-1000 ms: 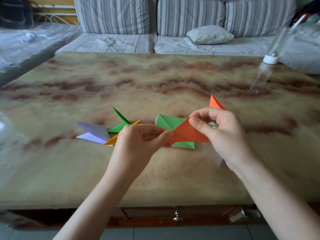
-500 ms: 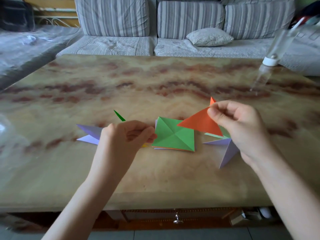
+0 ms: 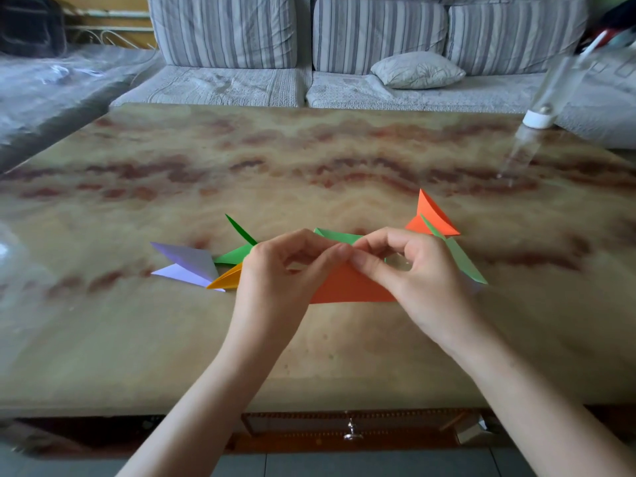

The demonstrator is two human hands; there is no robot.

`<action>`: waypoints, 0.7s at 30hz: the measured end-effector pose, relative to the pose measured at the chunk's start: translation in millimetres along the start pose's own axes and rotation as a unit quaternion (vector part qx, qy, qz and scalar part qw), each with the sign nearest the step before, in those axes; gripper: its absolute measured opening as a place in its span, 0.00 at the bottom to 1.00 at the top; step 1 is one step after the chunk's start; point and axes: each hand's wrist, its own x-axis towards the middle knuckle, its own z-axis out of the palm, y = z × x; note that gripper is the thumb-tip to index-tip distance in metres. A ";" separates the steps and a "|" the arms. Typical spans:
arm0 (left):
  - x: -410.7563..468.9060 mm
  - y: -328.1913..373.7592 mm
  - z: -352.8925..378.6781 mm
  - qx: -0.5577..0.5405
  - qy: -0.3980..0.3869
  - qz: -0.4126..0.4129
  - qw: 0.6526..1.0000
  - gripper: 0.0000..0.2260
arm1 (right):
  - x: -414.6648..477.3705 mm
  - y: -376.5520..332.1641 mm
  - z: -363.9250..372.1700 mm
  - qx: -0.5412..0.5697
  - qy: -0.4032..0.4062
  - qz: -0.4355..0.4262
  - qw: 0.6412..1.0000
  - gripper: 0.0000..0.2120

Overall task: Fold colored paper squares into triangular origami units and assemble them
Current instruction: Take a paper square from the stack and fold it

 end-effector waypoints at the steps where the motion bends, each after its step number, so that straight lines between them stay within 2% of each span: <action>1: 0.0 0.1 0.6 -0.002 0.009 -0.002 1.000 0.04 | -0.3 -0.6 0.4 0.001 -0.004 0.001 1.000 0.03; 5: -3.1 -1.3 4.3 0.021 0.039 -0.005 0.999 0.04 | -0.7 -1.5 3.0 0.004 -0.016 0.022 1.000 0.04; 10: -4.0 -0.8 3.7 0.044 0.068 0.005 0.997 0.04 | -1.0 -1.7 1.2 0.066 -0.025 0.106 0.992 0.03; 16: -2.6 3.5 -3.0 0.070 0.082 0.011 0.994 0.06 | -2.4 -2.3 -1.9 0.083 -0.042 0.129 0.987 0.02; 21: 0.8 1.5 -10.7 0.096 0.094 0.004 0.991 0.09 | -3.1 -1.6 0.1 0.108 -0.088 0.156 0.978 0.02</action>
